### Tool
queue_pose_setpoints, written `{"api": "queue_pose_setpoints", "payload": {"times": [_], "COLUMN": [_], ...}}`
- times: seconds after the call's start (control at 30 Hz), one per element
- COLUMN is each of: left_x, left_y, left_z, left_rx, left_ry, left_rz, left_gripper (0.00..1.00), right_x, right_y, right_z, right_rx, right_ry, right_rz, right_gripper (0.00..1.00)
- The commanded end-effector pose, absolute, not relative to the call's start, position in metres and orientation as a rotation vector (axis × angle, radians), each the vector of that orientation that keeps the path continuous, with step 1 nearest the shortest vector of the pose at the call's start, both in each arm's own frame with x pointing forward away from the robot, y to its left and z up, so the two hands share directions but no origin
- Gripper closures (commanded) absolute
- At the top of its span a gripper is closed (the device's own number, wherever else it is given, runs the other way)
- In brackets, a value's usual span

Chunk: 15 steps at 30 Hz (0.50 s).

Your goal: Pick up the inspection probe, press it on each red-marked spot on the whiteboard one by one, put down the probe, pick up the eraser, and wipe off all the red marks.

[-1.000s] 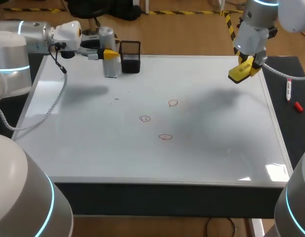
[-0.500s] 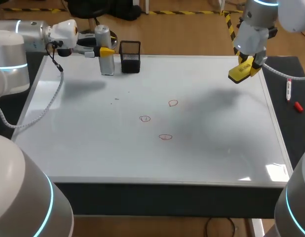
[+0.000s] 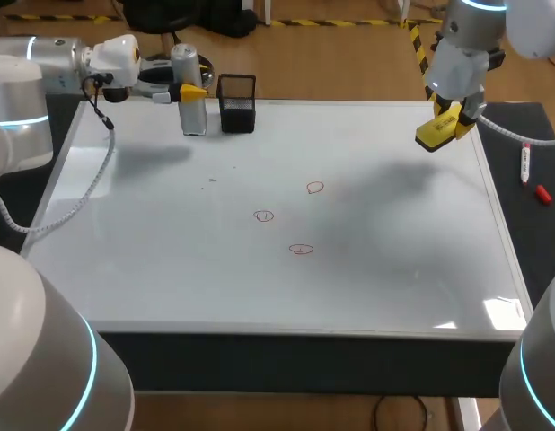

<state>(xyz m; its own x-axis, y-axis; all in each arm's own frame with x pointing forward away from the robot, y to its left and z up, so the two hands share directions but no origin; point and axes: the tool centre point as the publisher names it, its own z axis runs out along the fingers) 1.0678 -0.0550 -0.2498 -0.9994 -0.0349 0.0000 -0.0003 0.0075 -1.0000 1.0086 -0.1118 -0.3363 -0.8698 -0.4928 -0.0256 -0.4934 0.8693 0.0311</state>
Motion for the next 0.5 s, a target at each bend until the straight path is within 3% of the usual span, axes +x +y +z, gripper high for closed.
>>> {"api": "queue_pose_setpoints", "payload": {"times": [0.03,0.5], "left_x": [1.067,1.067], "left_y": [-0.056,-0.056], "left_z": [-0.248,-0.248], "left_rx": [-0.04,-0.04], "left_ry": [2.211,2.211], "left_rz": [-2.193,-2.193], "left_gripper": [1.0,1.0], "right_x": [1.009,0.996], "right_y": [-0.112,-0.045], "right_z": [-0.336,-0.322], "right_rx": [-0.799,-1.11], "right_ry": [3.023,2.963], "right_rz": [0.053,0.082], "right_gripper": [1.0,1.0]}}
